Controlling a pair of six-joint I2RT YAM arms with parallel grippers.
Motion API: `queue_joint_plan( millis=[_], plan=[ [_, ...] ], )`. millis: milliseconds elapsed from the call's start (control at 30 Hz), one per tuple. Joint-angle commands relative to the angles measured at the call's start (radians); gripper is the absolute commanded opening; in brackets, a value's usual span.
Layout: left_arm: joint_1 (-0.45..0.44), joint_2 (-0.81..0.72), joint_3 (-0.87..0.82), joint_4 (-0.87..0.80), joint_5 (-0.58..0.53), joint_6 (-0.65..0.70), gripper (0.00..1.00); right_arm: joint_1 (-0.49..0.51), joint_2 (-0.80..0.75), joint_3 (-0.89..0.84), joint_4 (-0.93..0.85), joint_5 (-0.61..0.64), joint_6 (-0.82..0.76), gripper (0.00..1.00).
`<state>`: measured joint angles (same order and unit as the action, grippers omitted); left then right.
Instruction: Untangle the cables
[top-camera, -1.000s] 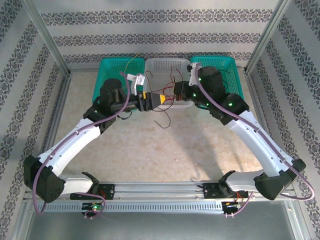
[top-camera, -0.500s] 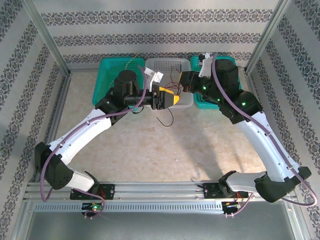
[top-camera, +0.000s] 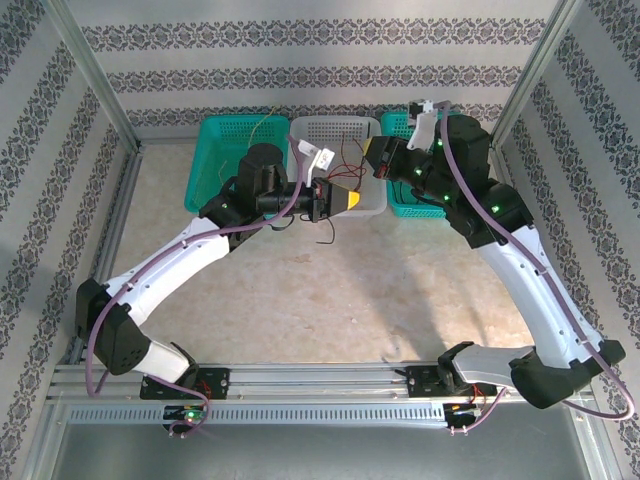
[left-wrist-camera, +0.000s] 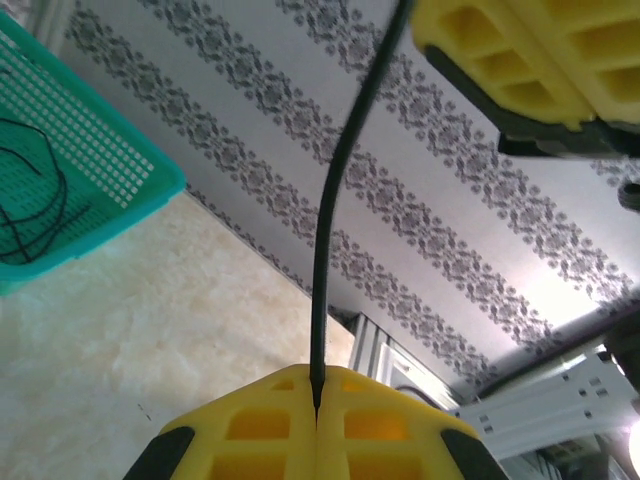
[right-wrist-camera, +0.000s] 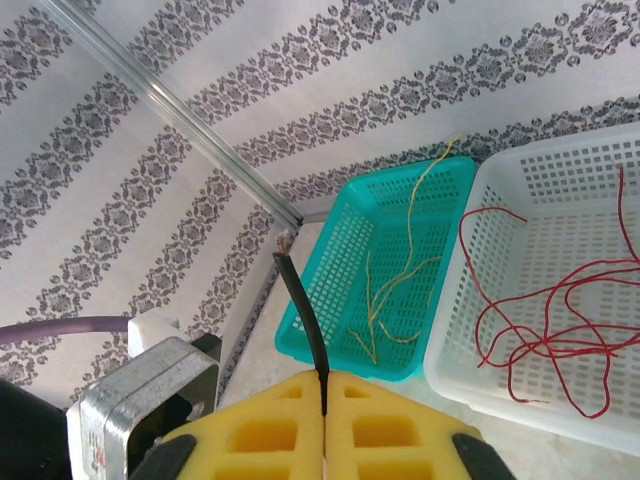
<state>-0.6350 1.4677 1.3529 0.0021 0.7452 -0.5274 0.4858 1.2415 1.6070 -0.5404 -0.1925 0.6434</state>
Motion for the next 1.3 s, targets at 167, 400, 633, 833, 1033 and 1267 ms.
queue_joint_plan(
  millis=[167,400,633,833,1033,1267],
  plan=[
    [0.012,-0.093,-0.082,0.293,-0.247,-0.154,0.00,-0.065,-0.085,-0.145,-0.030,0.007,0.073,0.61],
    [0.037,-0.108,-0.147,0.573,-0.248,-0.289,0.00,-0.057,-0.074,-0.328,0.020,-0.089,0.192,0.66],
    [0.038,-0.086,-0.133,0.613,-0.221,-0.325,0.00,0.003,0.004,-0.382,0.043,-0.091,0.222,0.69],
    [0.042,-0.074,-0.110,0.602,-0.202,-0.331,0.00,0.014,0.058,-0.413,0.130,-0.138,0.255,0.70],
    [0.053,-0.067,-0.114,0.622,-0.202,-0.352,0.00,0.041,0.102,-0.424,0.158,-0.151,0.259,0.64],
    [0.077,-0.065,-0.124,0.650,-0.199,-0.379,0.00,0.065,0.123,-0.471,0.188,-0.152,0.270,0.62]
  ],
)
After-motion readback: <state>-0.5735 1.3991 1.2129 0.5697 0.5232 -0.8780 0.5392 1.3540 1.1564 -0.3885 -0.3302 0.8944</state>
